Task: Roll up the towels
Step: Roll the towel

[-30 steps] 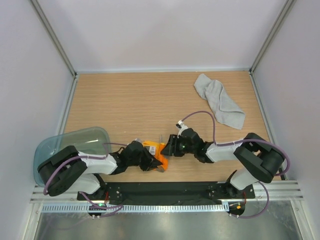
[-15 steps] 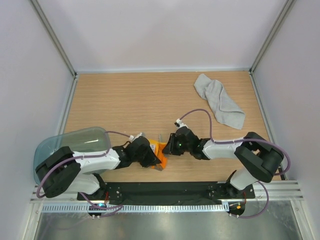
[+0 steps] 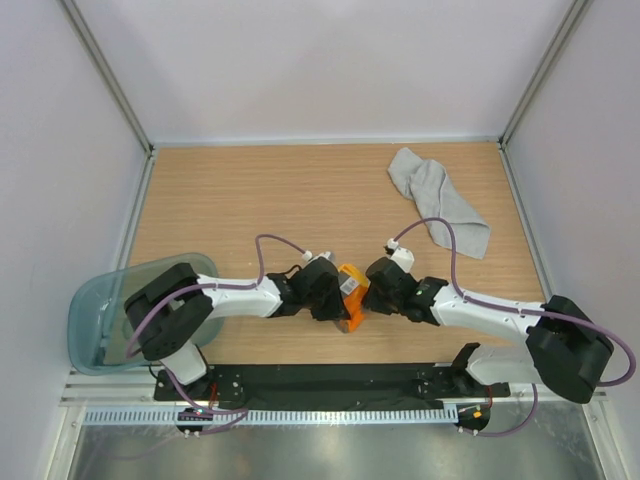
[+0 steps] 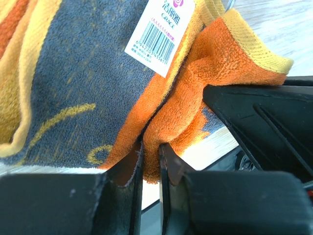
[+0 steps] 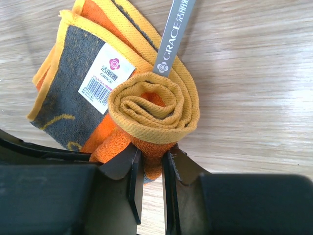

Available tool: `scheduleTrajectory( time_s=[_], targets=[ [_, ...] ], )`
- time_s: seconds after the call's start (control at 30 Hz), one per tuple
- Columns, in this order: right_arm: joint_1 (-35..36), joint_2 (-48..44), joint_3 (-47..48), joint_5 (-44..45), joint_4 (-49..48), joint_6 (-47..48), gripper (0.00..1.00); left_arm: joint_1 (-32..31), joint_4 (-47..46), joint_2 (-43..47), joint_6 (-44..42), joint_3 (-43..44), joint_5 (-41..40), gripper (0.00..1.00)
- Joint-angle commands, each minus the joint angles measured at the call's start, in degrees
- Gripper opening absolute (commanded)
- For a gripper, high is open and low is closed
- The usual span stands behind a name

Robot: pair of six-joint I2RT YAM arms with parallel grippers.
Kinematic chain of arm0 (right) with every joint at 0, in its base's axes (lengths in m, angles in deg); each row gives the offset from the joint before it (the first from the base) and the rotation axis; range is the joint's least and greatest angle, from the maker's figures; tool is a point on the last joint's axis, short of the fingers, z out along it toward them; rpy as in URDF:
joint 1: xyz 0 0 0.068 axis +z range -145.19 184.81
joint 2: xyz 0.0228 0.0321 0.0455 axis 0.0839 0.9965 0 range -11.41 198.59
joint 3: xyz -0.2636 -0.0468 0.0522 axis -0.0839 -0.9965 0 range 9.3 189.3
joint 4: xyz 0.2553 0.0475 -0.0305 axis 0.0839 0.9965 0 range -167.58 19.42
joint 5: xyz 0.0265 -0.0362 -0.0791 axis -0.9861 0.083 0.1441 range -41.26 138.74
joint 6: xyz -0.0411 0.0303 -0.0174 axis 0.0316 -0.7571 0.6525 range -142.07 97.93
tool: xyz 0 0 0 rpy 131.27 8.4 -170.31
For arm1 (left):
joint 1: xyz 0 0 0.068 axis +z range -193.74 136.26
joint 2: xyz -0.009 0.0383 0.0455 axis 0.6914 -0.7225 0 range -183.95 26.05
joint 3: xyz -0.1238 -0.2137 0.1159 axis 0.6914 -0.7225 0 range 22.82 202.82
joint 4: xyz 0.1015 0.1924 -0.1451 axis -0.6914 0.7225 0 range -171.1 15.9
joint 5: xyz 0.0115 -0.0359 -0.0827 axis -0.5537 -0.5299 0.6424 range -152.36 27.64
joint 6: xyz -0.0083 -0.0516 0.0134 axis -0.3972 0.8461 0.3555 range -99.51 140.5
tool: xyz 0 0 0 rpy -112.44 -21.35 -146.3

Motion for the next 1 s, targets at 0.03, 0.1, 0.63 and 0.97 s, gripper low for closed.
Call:
scheduleTrajectory(
  time_s=[0.03,0.1,0.63,0.97],
  targets=[
    [-1.01,-0.41,0.66,9.53,7.21,0.27,0.14,0.04,14.71,-1.26,-5.08,-3.75,-4.09,0.0],
    [-1.01,0.56,1.1,9.36,6.95,0.44,0.14,0.04,16.73,0.58,-5.96,-4.02,-6.79,0.05],
    [-1.1,3.64,3.47,6.55,5.54,2.29,0.14,-4.17,34.58,17.28,-10.69,-2.79,-29.83,0.33],
    [-1.1,2.41,4.44,0.31,1.77,4.92,0.13,-21.23,22.39,16.15,-24.75,4.95,-39.96,0.56]
  ],
)
